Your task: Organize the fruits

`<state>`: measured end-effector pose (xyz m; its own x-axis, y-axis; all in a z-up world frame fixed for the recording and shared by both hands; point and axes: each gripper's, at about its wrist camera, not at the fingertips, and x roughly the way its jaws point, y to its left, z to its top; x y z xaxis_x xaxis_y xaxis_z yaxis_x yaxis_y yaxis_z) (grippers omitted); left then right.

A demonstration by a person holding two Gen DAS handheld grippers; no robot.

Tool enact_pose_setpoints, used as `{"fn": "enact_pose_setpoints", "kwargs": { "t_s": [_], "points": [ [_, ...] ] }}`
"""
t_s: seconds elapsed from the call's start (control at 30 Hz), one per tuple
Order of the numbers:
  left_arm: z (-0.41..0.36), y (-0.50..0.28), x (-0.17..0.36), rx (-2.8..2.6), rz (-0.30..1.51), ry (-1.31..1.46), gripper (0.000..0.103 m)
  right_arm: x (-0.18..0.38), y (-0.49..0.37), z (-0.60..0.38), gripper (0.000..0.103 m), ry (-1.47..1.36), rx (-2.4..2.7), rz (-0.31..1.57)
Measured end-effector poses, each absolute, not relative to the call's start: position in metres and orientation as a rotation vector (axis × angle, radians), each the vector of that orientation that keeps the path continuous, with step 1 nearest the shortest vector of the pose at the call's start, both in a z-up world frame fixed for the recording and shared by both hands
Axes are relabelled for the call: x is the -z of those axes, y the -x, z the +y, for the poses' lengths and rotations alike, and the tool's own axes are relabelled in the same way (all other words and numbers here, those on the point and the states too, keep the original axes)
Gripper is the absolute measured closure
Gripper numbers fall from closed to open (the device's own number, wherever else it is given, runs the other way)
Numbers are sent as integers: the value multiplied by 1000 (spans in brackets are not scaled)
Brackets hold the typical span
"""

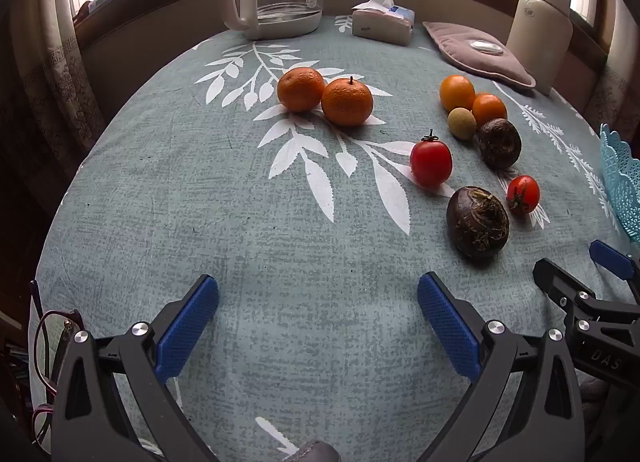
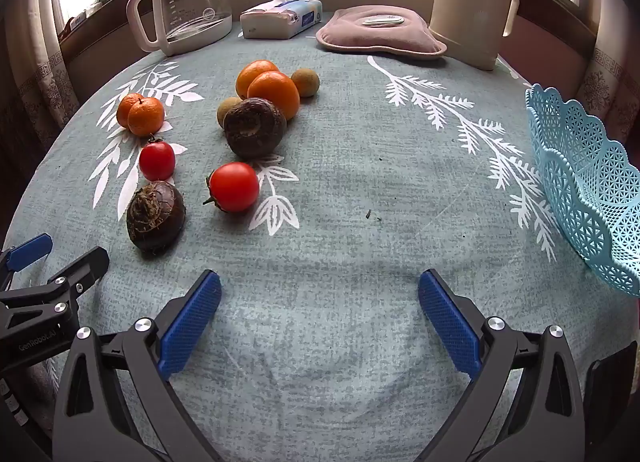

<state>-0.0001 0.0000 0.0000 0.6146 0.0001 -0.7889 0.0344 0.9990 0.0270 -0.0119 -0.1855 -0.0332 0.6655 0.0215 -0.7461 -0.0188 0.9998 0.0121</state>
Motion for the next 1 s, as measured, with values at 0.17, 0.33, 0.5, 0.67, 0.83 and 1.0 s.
{"fn": "enact_pose_setpoints", "kwargs": {
  "t_s": [0.17, 0.33, 0.5, 0.67, 0.83, 1.0],
  "points": [
    [0, 0, 0, 20, 911, -39, 5, 33, 12, -186, 2, -5, -23, 842],
    [0, 2, -2, 15, 911, -39, 5, 33, 12, -185, 2, -5, -23, 842],
    [-1, 5, -1, 14, 908, -42, 5, 33, 12, -185, 2, -5, -24, 842],
    [-2, 4, -1, 12, 911, -42, 5, 33, 12, -185, 2, -5, -24, 842],
    [-2, 4, -1, 12, 911, -43, 5, 33, 12, -185, 2, -5, -24, 842],
    [-2, 4, -1, 12, 911, -42, 5, 34, 12, -185, 2, -5, -24, 842]
  ]
}}
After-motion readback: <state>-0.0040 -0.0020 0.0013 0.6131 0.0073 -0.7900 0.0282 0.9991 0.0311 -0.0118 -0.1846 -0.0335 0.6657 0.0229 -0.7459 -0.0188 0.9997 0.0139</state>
